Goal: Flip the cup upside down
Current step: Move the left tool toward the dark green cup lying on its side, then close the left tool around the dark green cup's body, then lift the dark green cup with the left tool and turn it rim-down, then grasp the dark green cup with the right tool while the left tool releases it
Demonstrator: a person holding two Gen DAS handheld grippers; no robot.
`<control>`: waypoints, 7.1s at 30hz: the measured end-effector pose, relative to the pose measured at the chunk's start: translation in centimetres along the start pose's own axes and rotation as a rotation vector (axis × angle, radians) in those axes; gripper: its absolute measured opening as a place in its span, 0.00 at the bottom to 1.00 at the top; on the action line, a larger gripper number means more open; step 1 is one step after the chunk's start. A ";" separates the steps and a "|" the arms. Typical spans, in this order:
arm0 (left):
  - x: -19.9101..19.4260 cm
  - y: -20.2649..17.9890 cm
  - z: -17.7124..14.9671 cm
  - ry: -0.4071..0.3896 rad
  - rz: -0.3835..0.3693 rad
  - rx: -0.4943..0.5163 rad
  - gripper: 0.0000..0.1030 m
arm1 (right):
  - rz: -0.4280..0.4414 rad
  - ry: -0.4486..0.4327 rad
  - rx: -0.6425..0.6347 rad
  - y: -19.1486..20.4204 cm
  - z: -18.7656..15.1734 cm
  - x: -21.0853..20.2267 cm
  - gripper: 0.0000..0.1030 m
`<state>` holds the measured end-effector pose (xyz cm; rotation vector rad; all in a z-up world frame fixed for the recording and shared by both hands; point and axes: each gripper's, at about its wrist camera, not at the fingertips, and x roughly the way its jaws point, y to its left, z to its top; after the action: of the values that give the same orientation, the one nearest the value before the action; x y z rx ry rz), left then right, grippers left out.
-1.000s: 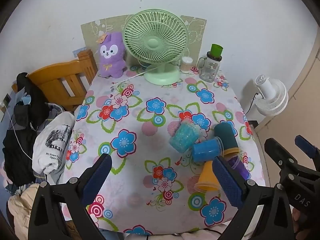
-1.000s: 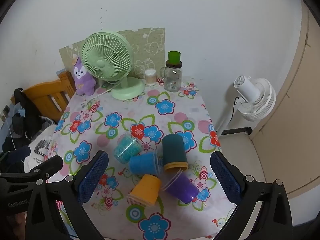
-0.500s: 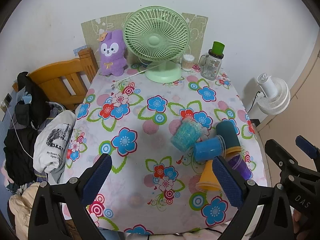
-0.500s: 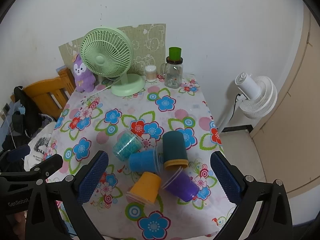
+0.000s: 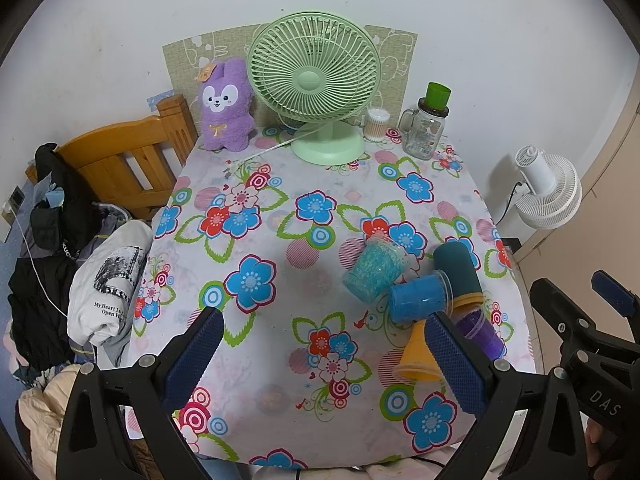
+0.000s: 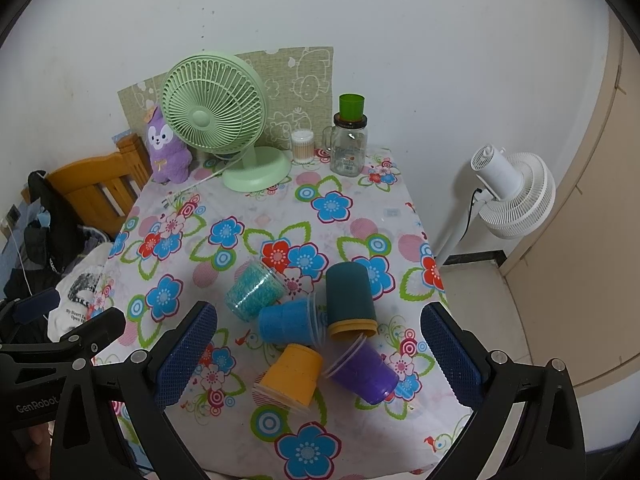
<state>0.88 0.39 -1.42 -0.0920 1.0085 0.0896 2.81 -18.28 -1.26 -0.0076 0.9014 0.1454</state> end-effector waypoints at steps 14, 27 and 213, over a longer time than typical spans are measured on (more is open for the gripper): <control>0.2 0.4 -0.1 0.003 0.002 0.001 0.99 | 0.001 0.010 -0.001 0.0 -0.2 0.3 1.00; 1.0 -0.2 0.0 0.028 0.011 0.013 0.99 | 0.007 0.038 0.006 -0.4 0.0 1.2 1.00; 20.4 17.1 -2.5 0.419 0.038 0.148 0.90 | 0.059 0.624 0.051 21.6 -6.4 26.6 0.82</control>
<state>7.54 17.68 -20.65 0.0461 1.4316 0.0302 11.29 5.91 -24.82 0.0224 1.5287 0.1787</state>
